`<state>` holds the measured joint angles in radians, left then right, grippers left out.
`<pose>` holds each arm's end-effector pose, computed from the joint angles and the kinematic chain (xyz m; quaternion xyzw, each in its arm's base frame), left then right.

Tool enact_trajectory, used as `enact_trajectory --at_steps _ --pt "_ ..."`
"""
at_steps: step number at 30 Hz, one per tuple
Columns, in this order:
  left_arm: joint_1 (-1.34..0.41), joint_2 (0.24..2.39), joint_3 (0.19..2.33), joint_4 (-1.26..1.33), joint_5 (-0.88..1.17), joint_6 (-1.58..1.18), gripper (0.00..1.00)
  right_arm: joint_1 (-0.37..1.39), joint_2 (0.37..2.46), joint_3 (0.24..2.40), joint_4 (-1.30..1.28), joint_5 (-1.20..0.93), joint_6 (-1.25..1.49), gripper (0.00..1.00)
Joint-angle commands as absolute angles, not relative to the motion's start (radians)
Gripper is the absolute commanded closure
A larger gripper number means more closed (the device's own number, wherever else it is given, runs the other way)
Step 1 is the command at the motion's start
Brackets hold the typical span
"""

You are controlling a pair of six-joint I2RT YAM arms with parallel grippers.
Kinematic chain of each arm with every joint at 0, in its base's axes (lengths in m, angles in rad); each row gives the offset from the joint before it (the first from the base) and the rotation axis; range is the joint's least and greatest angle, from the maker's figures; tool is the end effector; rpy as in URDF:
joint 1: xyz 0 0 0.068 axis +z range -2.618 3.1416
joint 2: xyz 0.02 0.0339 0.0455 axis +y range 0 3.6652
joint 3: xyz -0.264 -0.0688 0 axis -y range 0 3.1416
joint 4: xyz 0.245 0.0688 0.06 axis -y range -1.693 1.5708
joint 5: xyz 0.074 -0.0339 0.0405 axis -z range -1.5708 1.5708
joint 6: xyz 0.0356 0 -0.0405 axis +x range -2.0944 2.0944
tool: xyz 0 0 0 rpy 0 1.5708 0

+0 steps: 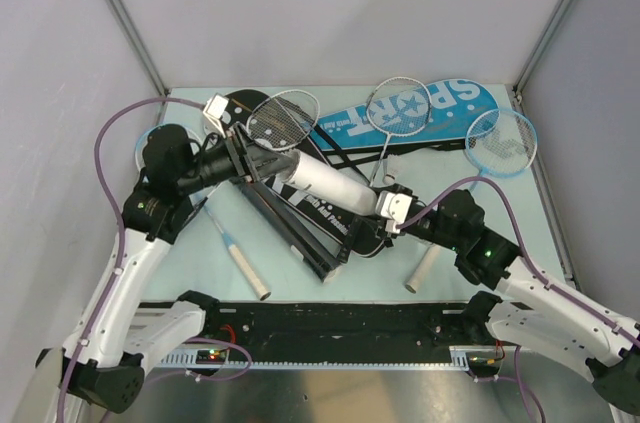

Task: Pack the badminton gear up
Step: Place the shuttlecock at the shuttle tube.

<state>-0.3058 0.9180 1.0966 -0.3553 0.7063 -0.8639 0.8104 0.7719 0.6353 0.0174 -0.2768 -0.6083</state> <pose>0.1738 -0.0791 0.4080 0.0153 0.7527 -0.5536 0.3558 0.1233 0.1438 0.3108 -0.5520 0.5025 0.1690 0.6436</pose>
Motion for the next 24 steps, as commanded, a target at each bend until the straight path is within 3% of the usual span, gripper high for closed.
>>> enact_trajectory --at_steps 1,14,24 --pt "-0.31 0.882 1.16 -0.461 0.628 -0.671 0.39 0.814 0.754 0.658 0.136 -0.303 -0.617 0.66" --pt "-0.31 0.839 1.24 -0.536 0.55 -0.542 0.28 0.814 0.761 0.658 0.18 -0.315 -0.516 0.67" --pt "-0.36 0.79 1.102 -0.352 0.571 -0.383 0.19 0.841 0.866 0.699 0.476 -0.106 0.18 0.71"
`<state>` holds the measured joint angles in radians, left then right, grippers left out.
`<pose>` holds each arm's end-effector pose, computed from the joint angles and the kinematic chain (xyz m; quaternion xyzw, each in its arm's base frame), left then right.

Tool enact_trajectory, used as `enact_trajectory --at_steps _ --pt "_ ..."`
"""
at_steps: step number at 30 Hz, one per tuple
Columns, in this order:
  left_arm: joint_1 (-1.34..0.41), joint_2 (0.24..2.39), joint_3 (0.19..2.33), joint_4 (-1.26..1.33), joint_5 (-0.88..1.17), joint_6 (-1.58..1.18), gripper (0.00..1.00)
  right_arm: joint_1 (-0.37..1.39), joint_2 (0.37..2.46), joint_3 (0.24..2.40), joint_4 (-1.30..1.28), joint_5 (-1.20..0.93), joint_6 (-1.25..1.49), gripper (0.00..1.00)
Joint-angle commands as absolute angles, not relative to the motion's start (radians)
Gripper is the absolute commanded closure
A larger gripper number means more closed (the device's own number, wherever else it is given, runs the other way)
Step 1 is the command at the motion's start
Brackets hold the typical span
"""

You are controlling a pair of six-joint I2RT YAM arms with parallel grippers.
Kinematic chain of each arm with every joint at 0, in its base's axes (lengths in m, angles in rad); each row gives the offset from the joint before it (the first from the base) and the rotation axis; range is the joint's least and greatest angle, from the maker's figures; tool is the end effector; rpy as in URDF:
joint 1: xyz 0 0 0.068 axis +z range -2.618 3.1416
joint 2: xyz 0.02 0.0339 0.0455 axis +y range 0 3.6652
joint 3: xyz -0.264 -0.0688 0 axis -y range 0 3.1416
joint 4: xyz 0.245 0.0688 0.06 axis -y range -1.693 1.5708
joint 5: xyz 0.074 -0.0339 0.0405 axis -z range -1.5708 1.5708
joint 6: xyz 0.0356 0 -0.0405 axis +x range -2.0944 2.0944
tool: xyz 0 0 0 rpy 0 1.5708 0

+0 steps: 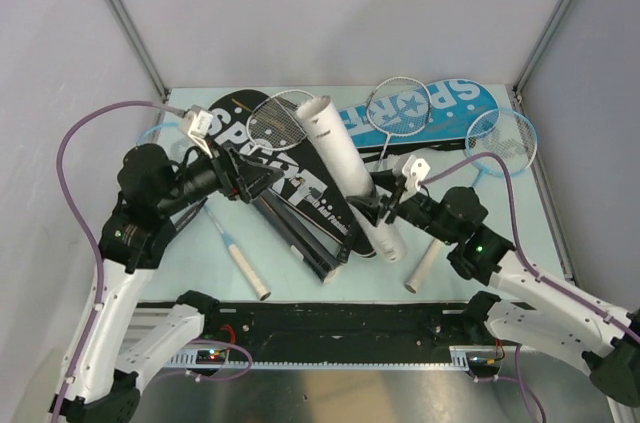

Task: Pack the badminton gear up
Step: Adjust the shuttle tube.

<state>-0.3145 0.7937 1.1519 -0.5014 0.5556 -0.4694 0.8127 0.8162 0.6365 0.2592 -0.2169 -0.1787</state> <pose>0.1335 -0.0632 0.4289 0.1228 0.7386 -0.4321 0.5027 0.1315 0.1500 0.3297 -0.3908 0.5555 0.2974 0.6711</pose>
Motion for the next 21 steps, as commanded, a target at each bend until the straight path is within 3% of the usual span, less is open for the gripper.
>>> enact_trajectory --at_steps 1,9,17,21 --pt "-0.382 0.796 1.086 -0.304 0.57 -0.374 0.18 0.854 0.883 0.701 0.494 -0.08 0.234 0.71" --pt "-0.561 0.9 1.005 0.063 0.502 -0.386 0.13 0.968 0.952 0.704 0.61 0.059 0.408 0.7" --pt "-0.62 1.019 0.993 0.164 0.488 -0.425 0.09 1.004 0.971 0.695 0.68 0.059 0.444 0.69" --pt "-0.645 1.047 0.977 0.222 0.478 -0.469 0.13 1.014 0.992 0.671 0.746 0.057 0.463 0.69"
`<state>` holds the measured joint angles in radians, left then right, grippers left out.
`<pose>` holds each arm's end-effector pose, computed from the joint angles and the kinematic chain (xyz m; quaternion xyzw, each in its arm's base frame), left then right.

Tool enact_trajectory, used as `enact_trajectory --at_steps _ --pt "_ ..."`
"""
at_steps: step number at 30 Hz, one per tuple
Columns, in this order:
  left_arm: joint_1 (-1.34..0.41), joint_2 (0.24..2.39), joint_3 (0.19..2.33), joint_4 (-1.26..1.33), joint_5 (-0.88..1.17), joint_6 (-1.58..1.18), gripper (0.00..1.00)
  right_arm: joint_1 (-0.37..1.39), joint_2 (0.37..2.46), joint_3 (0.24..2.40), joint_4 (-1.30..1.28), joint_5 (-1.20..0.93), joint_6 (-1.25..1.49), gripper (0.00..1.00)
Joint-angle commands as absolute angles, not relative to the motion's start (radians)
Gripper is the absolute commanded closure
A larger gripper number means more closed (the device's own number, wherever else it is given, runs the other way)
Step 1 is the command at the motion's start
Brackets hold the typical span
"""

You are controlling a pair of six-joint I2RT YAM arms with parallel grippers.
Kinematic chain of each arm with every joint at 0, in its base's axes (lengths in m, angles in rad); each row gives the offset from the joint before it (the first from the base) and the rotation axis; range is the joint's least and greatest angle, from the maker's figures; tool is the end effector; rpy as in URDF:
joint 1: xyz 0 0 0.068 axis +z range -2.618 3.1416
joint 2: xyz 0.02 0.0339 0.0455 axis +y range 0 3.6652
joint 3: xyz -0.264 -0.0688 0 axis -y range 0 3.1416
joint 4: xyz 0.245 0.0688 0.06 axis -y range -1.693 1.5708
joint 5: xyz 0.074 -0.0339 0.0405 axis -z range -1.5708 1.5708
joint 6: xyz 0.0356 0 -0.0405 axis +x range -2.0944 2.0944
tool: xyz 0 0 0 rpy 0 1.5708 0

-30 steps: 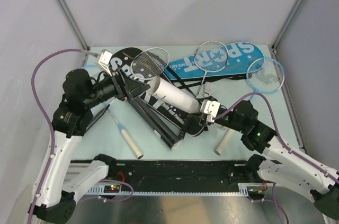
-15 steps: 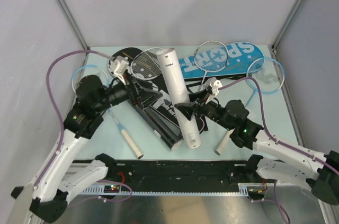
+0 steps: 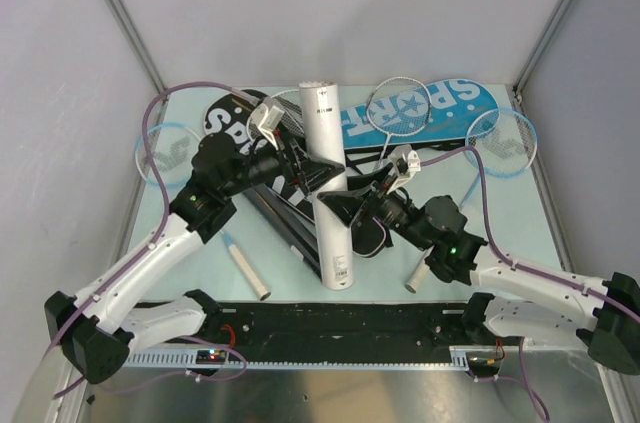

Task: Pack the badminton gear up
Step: Adjust the shuttle tube.

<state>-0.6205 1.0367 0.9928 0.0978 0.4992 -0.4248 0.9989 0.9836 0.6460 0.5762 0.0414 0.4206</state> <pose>0.1838 -0.1523 0.3956 0.2436 0.6458 -0.4983 0.5247 0.1264 0.1937 0.3346 -0.1606 0.5968 0.5025 0.6046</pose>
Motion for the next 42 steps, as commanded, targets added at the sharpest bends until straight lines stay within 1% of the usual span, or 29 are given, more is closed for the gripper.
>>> enact_trajectory --at_steps 1,3,4,6,8,10,11,12,15,17,19,21,22,25,28,33,37,38,40,42 --pt "-0.648 1.048 0.968 0.235 0.475 -0.481 0.16 1.015 0.995 0.669 0.751 0.058 0.466 0.69" --pt "-0.65 1.041 0.954 0.251 0.464 -0.501 0.21 1.02 0.995 0.666 0.751 0.062 0.467 0.67" --pt "-0.652 1.036 0.948 0.255 0.458 -0.51 0.24 1.021 0.993 0.664 0.747 0.063 0.467 0.66" --pt "-0.651 1.029 0.937 0.259 0.446 -0.532 0.32 1.024 0.99 0.663 0.73 0.069 0.46 0.59" --pt "-0.65 1.024 0.931 0.26 0.44 -0.546 0.36 1.025 0.984 0.662 0.693 0.094 0.454 0.49" --pt "-0.643 1.019 0.93 0.261 0.448 -0.551 0.39 1.024 0.97 0.663 0.638 0.116 0.443 0.32" --pt "-0.638 1.017 0.931 0.26 0.456 -0.551 0.41 1.023 0.96 0.663 0.606 0.127 0.438 0.22" --pt "-0.628 1.015 0.932 0.259 0.467 -0.553 0.43 1.017 0.948 0.663 0.566 0.135 0.439 0.16" --pt "-0.586 1.008 0.942 0.247 0.511 -0.558 0.49 0.978 0.907 0.663 0.44 0.114 0.475 0.04" --pt "-0.546 1.0 0.95 0.232 0.538 -0.56 0.51 0.926 0.872 0.662 0.34 0.085 0.534 0.02" --pt "-0.512 0.986 0.964 0.19 0.554 -0.544 0.53 0.883 0.841 0.663 0.229 0.064 0.581 0.01" --pt "-0.49 0.974 0.997 0.085 0.55 -0.485 0.53 0.84 0.811 0.663 0.124 0.075 0.608 0.01" --pt "-0.485 0.972 1.018 -0.002 0.538 -0.432 0.53 0.817 0.798 0.664 0.073 0.081 0.624 0.01" --pt "-0.481 0.969 1.099 -0.213 0.501 -0.302 0.54 0.669 0.787 0.69 -0.14 0.081 0.63 0.01" --pt "-0.48 0.947 1.122 -0.354 0.488 -0.206 0.54 0.496 0.828 0.736 -0.291 0.015 0.519 0.03" --pt "-0.488 0.914 1.098 -0.457 0.539 -0.14 0.55 0.227 0.996 0.832 -0.517 -0.038 0.365 0.09" --pt "-0.546 0.923 1.077 -0.509 0.514 -0.084 0.54 0.046 1.093 0.859 -0.566 -0.082 0.263 0.18" --pt "-0.562 0.925 1.073 -0.524 0.5 -0.066 0.54 -0.019 1.118 0.868 -0.572 -0.115 0.237 0.22" --pt "-0.596 0.935 1.065 -0.546 0.488 -0.034 0.53 -0.12 1.167 0.897 -0.6 -0.176 0.193 0.34" --pt "-0.626 0.944 1.058 -0.557 0.476 -0.014 0.53 -0.197 1.213 0.919 -0.618 -0.231 0.153 0.4"
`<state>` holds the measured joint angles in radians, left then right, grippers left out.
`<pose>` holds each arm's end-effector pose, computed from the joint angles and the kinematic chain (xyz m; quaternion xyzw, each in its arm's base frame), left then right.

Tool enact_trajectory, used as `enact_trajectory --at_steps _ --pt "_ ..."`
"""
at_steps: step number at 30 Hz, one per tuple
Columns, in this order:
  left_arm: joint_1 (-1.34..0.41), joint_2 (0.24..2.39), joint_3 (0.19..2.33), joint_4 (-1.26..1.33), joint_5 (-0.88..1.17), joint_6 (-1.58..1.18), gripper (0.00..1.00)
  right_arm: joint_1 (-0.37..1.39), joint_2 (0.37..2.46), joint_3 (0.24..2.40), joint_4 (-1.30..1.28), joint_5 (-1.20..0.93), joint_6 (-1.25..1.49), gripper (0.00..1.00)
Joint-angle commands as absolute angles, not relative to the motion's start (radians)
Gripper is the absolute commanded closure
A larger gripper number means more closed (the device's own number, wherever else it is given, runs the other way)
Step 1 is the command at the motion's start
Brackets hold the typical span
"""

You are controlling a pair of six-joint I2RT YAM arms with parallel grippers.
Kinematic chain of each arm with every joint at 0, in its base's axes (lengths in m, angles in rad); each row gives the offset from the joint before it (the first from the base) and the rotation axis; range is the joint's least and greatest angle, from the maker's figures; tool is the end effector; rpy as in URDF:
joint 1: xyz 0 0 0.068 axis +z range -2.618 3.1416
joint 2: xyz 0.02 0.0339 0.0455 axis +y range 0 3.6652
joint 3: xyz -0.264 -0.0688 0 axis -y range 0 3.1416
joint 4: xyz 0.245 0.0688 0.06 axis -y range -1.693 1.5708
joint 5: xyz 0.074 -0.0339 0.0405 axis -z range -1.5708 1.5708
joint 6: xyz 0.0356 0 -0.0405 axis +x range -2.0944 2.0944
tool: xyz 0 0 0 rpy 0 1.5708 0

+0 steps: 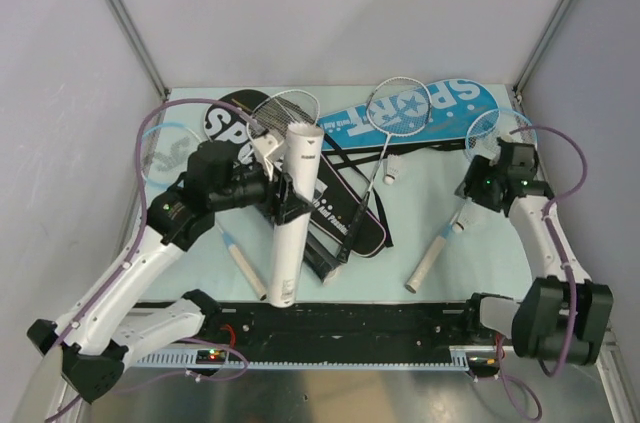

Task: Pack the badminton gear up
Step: Adjust the shuttle tube, then pick up the shuttlecock at the center of the board.

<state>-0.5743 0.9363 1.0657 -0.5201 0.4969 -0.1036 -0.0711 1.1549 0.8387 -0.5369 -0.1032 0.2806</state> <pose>0.1554 -0.1208 0.3771 0.3209 0.7513 -0.3720 0.4407 0.2365 -0.0132 0.2534 0.1457 0.9238 0.0847 0.3438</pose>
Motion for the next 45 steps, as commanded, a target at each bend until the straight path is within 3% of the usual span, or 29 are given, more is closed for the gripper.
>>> enact_trajectory --at_steps 1,18,20,23,25,27,39,45 --pt "-0.641 0.948 1.057 -0.562 0.469 -0.008 0.53 -0.223 1.234 0.939 -0.634 -0.252 0.135 0.41" --pt "-0.754 0.973 1.065 -0.6 0.385 0.082 0.54 -0.328 1.606 1.106 -0.793 -0.424 -0.028 0.49" --pt "-0.756 0.975 1.066 -0.6 0.38 0.082 0.54 -0.33 1.625 1.106 -0.8 -0.448 -0.036 0.54" --pt "-0.758 0.977 1.066 -0.601 0.374 0.086 0.54 -0.342 1.629 1.107 -0.807 -0.481 -0.041 0.76" --pt "-0.759 0.98 1.061 -0.601 0.358 0.094 0.54 -0.351 1.615 1.107 -0.809 -0.509 -0.038 0.91" --pt "-0.761 0.977 1.057 -0.601 0.335 0.111 0.55 -0.353 1.585 1.107 -0.813 -0.528 -0.03 0.98" --pt "-0.764 0.937 1.105 -0.635 0.203 0.213 0.56 -0.216 1.254 1.231 -0.767 -0.48 0.151 1.0" --pt "-0.767 0.924 1.131 -0.679 0.141 0.284 0.55 0.054 1.073 1.254 -0.546 -0.464 0.26 1.0"
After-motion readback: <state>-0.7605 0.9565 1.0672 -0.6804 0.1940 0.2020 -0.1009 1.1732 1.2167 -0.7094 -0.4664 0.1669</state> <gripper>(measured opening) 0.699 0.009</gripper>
